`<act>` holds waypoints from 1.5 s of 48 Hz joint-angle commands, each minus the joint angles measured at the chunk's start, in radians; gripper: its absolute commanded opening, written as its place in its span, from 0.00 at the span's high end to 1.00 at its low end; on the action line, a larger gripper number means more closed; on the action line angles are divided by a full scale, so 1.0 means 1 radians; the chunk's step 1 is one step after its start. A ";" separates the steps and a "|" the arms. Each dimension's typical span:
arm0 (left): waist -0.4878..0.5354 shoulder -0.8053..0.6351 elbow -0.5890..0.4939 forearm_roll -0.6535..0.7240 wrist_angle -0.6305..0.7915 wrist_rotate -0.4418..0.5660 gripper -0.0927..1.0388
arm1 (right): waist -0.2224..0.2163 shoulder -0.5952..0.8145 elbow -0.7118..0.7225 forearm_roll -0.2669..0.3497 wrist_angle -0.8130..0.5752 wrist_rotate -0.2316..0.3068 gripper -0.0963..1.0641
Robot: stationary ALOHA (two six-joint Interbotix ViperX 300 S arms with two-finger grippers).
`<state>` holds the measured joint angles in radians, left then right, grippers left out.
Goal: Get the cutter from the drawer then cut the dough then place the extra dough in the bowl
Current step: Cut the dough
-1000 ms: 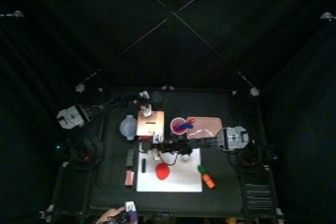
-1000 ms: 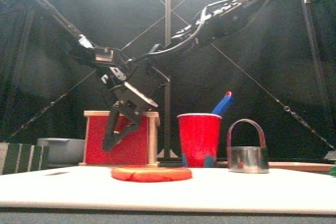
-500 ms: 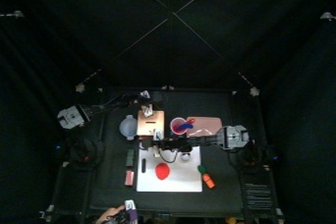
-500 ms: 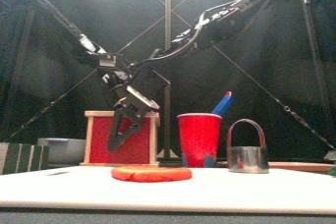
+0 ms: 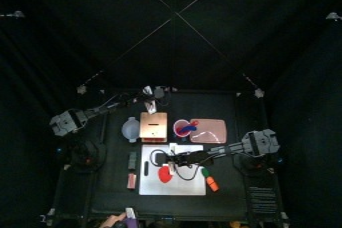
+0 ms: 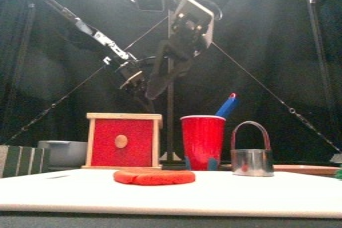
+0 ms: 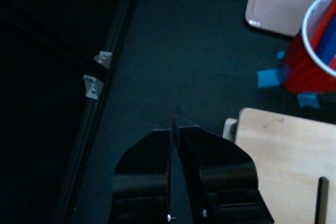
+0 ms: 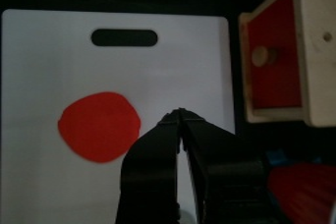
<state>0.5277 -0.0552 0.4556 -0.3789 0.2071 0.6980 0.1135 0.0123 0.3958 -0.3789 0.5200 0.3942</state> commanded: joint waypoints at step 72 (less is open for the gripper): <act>-0.675 -0.281 0.588 -0.413 -0.862 -0.083 0.50 | -0.037 -0.075 0.123 0.225 0.147 -0.190 0.48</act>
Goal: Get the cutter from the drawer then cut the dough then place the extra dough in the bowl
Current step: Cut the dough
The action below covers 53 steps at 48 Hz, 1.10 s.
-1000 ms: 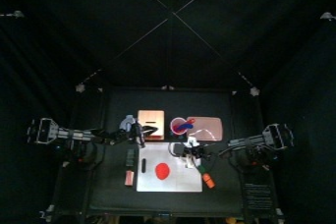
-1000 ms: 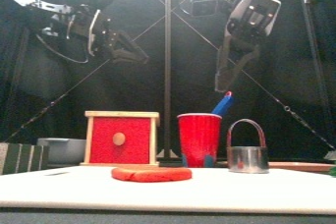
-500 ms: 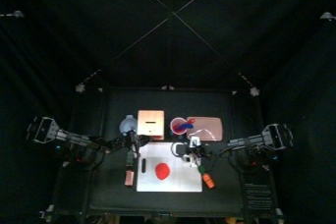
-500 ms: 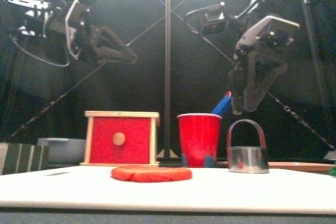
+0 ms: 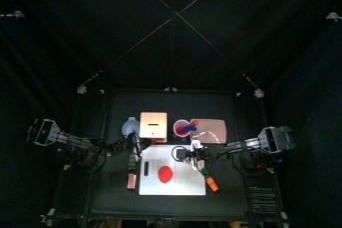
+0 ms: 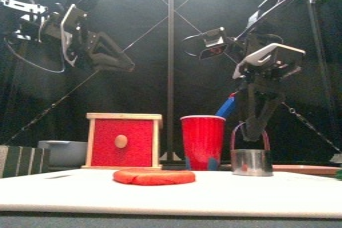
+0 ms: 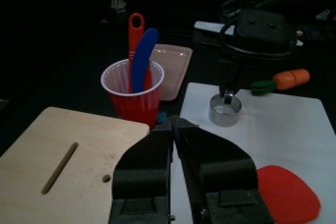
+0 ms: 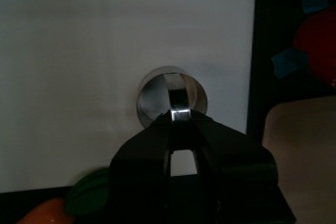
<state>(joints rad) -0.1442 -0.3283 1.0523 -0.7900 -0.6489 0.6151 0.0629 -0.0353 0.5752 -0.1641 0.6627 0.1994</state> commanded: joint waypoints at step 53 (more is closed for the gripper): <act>0.006 -0.103 0.124 0.002 -0.006 0.002 0.50 | 0.121 0.348 -0.565 0.035 0.178 0.026 0.48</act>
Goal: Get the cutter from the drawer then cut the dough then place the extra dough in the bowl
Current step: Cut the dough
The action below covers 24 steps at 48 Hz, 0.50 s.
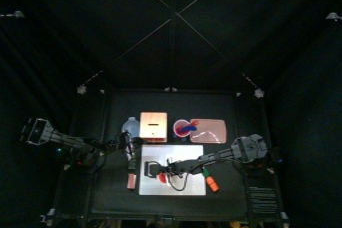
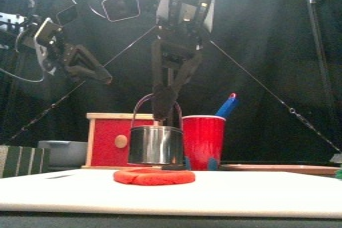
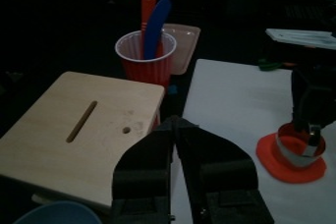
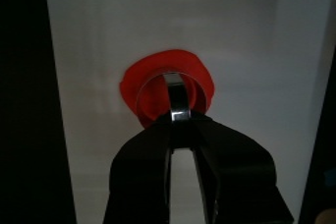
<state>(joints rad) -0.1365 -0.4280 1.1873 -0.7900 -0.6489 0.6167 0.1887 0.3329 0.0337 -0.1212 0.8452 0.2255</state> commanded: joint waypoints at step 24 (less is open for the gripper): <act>-0.003 -0.003 -0.011 -0.002 0.017 -0.002 0.50 | -0.006 0.000 -0.031 -0.023 -0.020 0.058 0.38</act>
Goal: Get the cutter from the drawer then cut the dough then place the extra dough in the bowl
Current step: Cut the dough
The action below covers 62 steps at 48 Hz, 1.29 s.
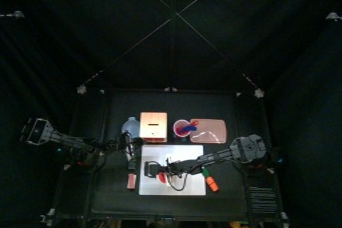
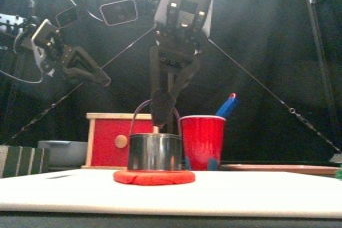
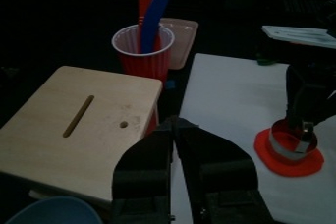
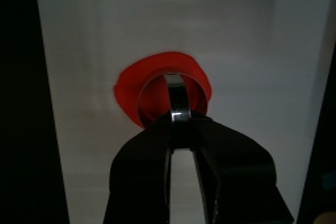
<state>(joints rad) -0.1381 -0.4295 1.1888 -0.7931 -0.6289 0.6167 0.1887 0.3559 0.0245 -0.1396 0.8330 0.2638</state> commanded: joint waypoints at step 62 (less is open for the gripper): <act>-0.368 0.584 -0.267 0.126 -0.339 -0.293 0.16 | 0.054 -0.170 0.848 0.308 -1.793 -0.288 0.20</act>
<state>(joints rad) -0.5016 0.1212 0.9618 -0.6489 -0.9557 0.3221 0.2086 0.1825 0.8805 0.1534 -0.9204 -0.0261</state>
